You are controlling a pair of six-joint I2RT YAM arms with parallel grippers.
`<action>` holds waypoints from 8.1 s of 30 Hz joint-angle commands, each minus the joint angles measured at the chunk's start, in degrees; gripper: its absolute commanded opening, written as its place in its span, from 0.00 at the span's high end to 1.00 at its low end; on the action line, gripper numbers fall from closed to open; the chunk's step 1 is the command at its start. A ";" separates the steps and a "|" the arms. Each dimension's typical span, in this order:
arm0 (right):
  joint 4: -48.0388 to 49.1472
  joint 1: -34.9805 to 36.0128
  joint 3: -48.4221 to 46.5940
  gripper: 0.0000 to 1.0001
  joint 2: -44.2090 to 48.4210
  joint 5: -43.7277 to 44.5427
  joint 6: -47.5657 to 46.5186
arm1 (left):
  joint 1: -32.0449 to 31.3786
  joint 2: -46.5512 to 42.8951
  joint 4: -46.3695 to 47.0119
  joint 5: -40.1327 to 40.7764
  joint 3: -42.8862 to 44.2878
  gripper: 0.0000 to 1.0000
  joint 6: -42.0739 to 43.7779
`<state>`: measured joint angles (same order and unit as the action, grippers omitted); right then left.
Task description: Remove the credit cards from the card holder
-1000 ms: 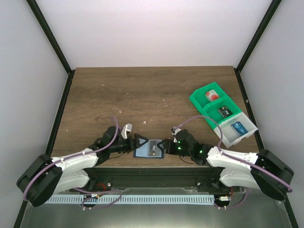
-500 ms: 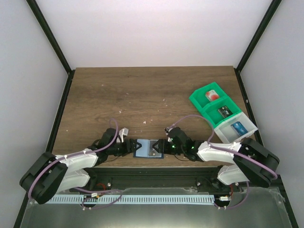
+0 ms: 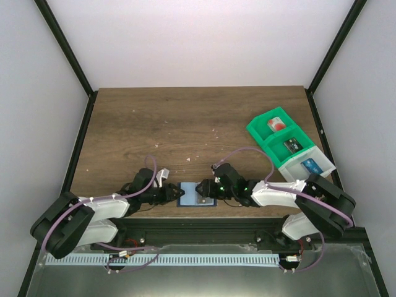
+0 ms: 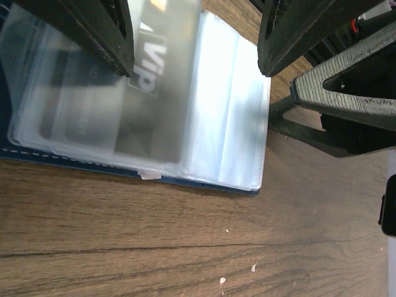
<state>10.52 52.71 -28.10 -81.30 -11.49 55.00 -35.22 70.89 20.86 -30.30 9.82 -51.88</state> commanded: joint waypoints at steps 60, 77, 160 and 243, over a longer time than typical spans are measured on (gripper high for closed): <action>-6.83 1.25 -2.86 0.42 4.64 -0.91 -2.64 | -1.09 -13.00 -12.34 4.54 3.56 0.45 -2.49; -4.59 1.26 -2.94 0.45 -0.87 1.91 -1.87 | -1.17 -6.38 -0.38 0.78 -3.69 0.54 -1.10; -5.56 1.24 -3.82 0.55 -0.63 4.19 -4.58 | -1.44 -0.76 5.14 1.12 -5.25 0.56 -2.53; 9.18 1.95 -13.28 0.78 -12.43 -13.12 1.24 | 0.26 -20.12 -12.04 3.75 -3.45 0.61 -2.85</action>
<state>18.90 53.89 -39.81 -93.27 -24.45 56.21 -35.22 52.99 10.22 -24.49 4.29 -55.02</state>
